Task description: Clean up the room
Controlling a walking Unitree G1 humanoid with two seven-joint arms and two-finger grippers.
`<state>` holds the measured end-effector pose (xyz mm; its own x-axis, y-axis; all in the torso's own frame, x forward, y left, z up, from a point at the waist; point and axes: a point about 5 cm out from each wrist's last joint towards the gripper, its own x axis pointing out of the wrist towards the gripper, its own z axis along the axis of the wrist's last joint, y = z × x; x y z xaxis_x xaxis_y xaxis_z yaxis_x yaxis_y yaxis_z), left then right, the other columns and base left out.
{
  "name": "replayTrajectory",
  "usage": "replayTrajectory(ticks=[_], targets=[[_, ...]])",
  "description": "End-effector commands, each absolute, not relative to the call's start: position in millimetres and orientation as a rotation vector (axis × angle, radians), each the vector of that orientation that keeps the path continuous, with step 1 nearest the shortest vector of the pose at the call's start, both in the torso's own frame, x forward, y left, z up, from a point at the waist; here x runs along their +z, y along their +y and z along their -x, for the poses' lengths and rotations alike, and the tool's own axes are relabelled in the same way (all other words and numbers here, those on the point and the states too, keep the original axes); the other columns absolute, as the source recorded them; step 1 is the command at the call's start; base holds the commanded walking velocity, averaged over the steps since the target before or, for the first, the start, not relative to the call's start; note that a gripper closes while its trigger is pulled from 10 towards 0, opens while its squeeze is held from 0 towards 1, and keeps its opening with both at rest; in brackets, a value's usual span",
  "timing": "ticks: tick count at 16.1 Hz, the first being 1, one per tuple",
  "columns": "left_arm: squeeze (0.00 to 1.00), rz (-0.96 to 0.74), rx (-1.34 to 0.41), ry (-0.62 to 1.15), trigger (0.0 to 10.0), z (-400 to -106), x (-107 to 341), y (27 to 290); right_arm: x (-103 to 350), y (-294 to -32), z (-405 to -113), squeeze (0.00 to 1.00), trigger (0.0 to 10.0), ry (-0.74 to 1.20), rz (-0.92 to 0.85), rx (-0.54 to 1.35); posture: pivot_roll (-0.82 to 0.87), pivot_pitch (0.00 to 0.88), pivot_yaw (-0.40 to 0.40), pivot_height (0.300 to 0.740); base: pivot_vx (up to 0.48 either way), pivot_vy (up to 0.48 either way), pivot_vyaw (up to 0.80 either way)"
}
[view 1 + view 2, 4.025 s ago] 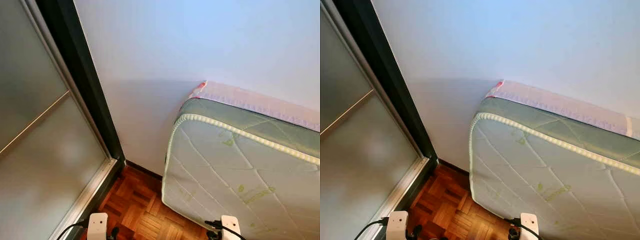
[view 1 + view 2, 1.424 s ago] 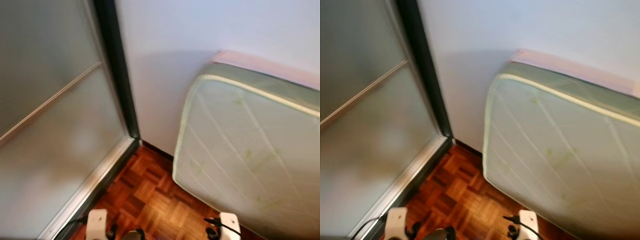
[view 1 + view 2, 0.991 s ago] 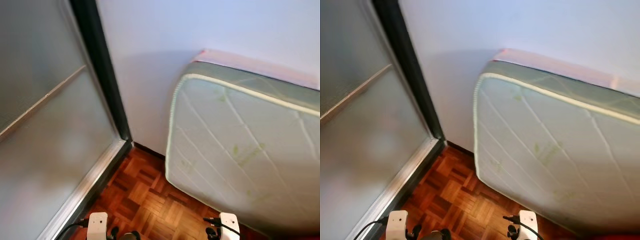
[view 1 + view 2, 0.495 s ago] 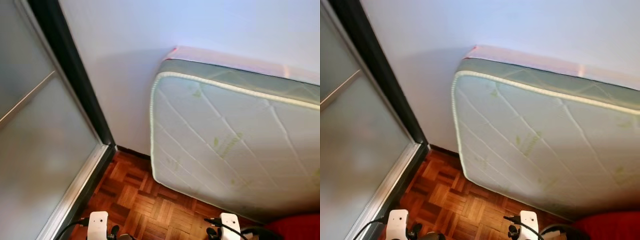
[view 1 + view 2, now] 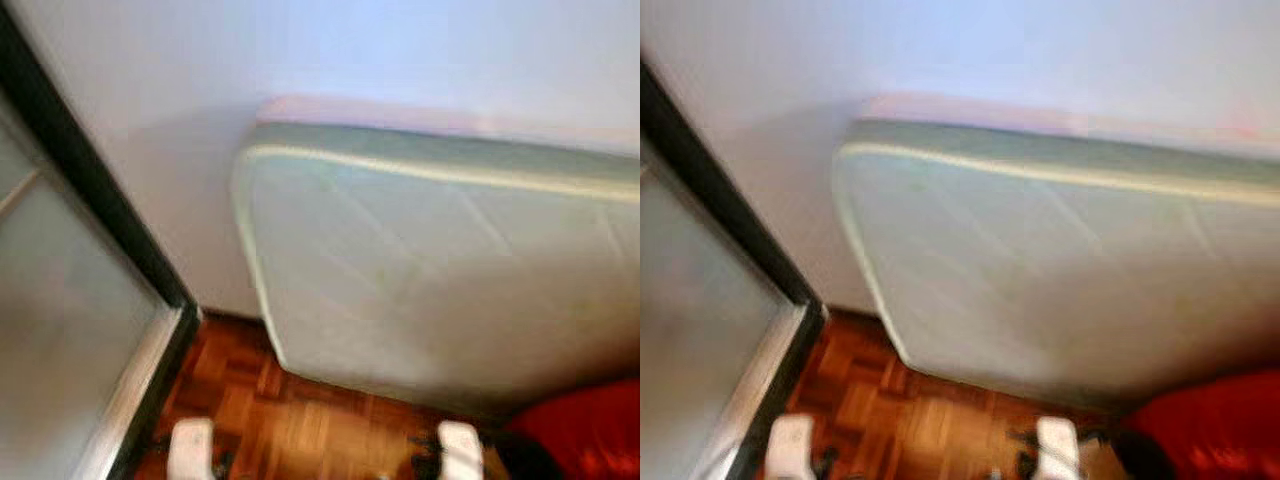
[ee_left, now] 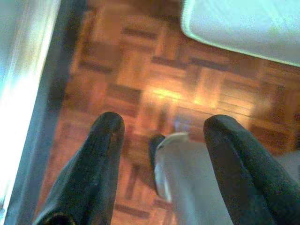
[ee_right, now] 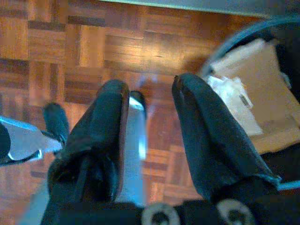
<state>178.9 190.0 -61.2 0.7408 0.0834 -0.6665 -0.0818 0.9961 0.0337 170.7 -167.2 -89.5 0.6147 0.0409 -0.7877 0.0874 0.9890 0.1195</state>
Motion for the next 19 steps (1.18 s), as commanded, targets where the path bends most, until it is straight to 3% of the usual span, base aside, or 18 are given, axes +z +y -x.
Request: replayTrajectory(ticks=[1, 19], targets=[[0.00, 0.015, 0.138, 0.913, 10.0, -191.0, -74.3, 218.4, -89.3, -186.9, -168.1, 0.00, 10.0, 0.934, -0.226, -0.066, 0.05, 0.000, -0.007, 0.740, 0.000, 0.000, -0.79], [0.00, 0.011, 0.133, 0.919, 10.0, -188.2, -75.6, 218.7, -91.0, -186.8, -164.4, 0.00, 10.0, 0.947, -0.209, -0.071, 0.05, 0.000, -0.001, 0.740, 0.000, 0.000, -0.79]])
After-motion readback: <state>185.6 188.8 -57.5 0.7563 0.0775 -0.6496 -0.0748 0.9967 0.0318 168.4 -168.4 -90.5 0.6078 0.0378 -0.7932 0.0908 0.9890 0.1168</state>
